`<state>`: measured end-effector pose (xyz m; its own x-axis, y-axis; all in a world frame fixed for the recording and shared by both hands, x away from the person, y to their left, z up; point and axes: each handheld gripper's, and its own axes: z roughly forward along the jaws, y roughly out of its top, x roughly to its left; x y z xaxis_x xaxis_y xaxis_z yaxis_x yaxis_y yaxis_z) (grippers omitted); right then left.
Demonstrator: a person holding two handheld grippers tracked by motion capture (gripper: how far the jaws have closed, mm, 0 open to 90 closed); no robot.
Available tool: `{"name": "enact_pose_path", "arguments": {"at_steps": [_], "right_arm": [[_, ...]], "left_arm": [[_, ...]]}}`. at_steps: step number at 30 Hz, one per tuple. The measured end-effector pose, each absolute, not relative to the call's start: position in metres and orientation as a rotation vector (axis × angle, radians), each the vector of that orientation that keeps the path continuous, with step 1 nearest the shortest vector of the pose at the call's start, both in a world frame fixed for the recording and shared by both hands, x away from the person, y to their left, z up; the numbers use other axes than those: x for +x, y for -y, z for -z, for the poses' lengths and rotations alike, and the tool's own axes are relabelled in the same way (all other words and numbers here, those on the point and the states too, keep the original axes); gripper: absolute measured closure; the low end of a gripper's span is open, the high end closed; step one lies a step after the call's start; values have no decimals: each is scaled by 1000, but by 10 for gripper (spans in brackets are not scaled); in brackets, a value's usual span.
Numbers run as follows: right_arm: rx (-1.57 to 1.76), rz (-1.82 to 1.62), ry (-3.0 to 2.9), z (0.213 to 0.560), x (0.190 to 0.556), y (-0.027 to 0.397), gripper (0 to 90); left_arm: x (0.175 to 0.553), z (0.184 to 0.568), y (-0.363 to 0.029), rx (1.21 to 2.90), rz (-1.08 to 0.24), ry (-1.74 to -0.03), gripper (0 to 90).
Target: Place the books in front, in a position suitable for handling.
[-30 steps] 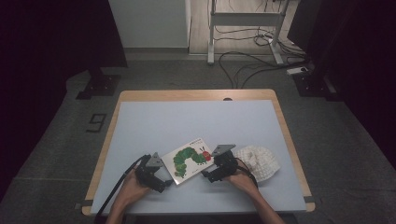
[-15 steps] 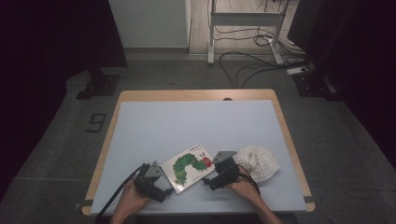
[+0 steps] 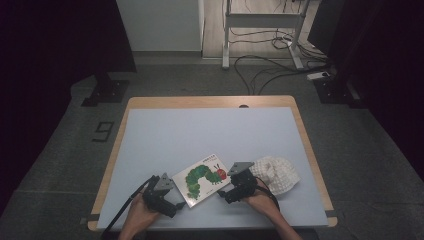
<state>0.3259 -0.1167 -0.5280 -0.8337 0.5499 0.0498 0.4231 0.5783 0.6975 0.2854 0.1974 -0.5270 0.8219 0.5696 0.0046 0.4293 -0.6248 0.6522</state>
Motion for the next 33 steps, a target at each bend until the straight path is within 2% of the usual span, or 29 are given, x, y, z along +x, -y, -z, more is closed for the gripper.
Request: {"name": "enact_pose_path", "arguments": {"at_steps": [9, 20, 33], "right_arm": [[805, -1110, -2610, 512, 325, 125, 95], [769, -1104, -2582, 487, 323, 138, 94], [862, -1088, -2463, 465, 327, 177, 9]], "left_arm": [[282, 524, -220, 2302, -335, -821, 0], [283, 529, -226, 2288, -314, -864, 0], [283, 530, -226, 2282, -317, -866, 0]]}}
